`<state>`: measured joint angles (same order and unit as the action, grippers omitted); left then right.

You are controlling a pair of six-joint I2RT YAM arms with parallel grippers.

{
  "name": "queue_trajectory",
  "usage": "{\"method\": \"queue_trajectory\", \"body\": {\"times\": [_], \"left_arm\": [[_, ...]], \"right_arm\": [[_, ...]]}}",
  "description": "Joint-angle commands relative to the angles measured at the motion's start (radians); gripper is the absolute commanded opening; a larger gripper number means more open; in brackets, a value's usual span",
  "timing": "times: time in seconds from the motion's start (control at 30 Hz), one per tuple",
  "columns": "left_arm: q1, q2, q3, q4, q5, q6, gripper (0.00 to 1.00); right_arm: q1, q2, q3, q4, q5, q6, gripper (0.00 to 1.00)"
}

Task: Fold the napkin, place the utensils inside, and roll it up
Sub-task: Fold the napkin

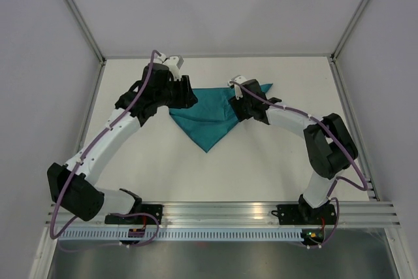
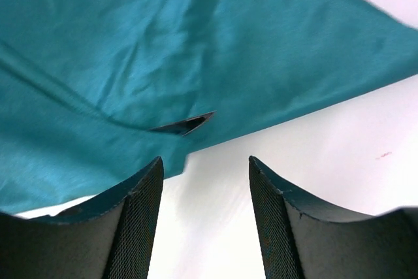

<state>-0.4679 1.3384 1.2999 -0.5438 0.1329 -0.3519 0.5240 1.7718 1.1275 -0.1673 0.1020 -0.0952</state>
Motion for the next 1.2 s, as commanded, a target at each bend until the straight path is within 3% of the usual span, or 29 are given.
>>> {"method": "queue_trajectory", "body": {"times": [0.0,0.23,0.43,0.87,1.17], "left_arm": [[-0.014,0.034,-0.045,0.073,0.037,-0.035,0.54],[-0.026,0.123,-0.142,0.169,0.079,-0.068,0.49],[-0.054,0.241,-0.189,0.294,0.18,-0.107,0.41],[-0.078,0.6,-0.007,0.406,0.257,-0.173,0.35],[-0.074,0.68,0.071,0.4,0.252,-0.177,0.36]], "right_arm": [[-0.068,0.023,0.084,-0.053,-0.031,0.018,0.62],[-0.136,0.06,0.179,-0.176,-0.225,0.045,0.61],[-0.154,0.095,0.238,-0.225,-0.263,0.072,0.61],[-0.32,0.175,0.285,-0.248,-0.347,0.075,0.61],[-0.36,0.149,0.241,-0.245,-0.364,0.049,0.61]]}}
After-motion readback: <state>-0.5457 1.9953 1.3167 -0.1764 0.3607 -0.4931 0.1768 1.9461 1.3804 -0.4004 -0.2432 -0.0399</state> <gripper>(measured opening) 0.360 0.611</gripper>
